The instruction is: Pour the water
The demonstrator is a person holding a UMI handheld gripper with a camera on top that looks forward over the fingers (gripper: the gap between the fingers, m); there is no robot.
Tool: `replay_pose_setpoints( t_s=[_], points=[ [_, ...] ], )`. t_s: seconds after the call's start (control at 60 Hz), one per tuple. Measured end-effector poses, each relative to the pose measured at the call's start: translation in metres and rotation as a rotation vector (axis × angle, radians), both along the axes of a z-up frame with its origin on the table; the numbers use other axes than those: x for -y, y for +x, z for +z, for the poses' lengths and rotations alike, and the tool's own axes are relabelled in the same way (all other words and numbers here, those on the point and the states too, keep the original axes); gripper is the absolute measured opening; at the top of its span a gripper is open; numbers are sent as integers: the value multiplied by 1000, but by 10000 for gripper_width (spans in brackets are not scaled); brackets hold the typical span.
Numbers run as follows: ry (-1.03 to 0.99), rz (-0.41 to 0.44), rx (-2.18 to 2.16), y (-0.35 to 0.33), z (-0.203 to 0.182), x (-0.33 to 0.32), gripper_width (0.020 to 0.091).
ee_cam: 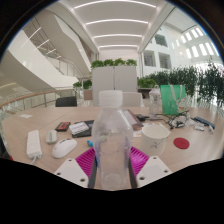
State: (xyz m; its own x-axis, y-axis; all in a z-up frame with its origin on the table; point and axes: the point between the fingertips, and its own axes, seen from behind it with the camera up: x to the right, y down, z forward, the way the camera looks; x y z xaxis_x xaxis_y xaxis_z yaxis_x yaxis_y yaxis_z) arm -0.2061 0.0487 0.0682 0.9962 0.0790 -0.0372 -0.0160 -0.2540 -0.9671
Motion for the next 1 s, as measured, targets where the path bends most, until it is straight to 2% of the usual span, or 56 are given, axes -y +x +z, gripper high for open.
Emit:
replay_pose_setpoints(
  t_s=[0.017,0.183,0.267,0.333,0.383,0.45,0.517,0.583,0.7,0.733,0.75,0.767,1.0],
  points=[
    [-21,12,-6,-2,-5,-2,454],
    [8,22,19,-5,-1,-14,433],
    [-31,18,-21,-7,-3,-18,367],
    [-88,41,-115,-20,-1,-17,361],
    [-118,84,-283,-38,14,-24,362],
    [-155,88,-580,-57,46,-29,362],
    [-195,105,-889,-47,74,-47,363],
    [-240,86,-1217,-40,100,-60,362],
    [-337,49,-1825,-21,110,-77,361],
    [-352,32,-1943,-12,110,-78,359],
    [-369,-7,-1998,-8,117,-76,360],
    [-363,-58,-2020,-12,120,-91,362],
    [-332,-80,-2315,9,130,-90,362]
  ],
)
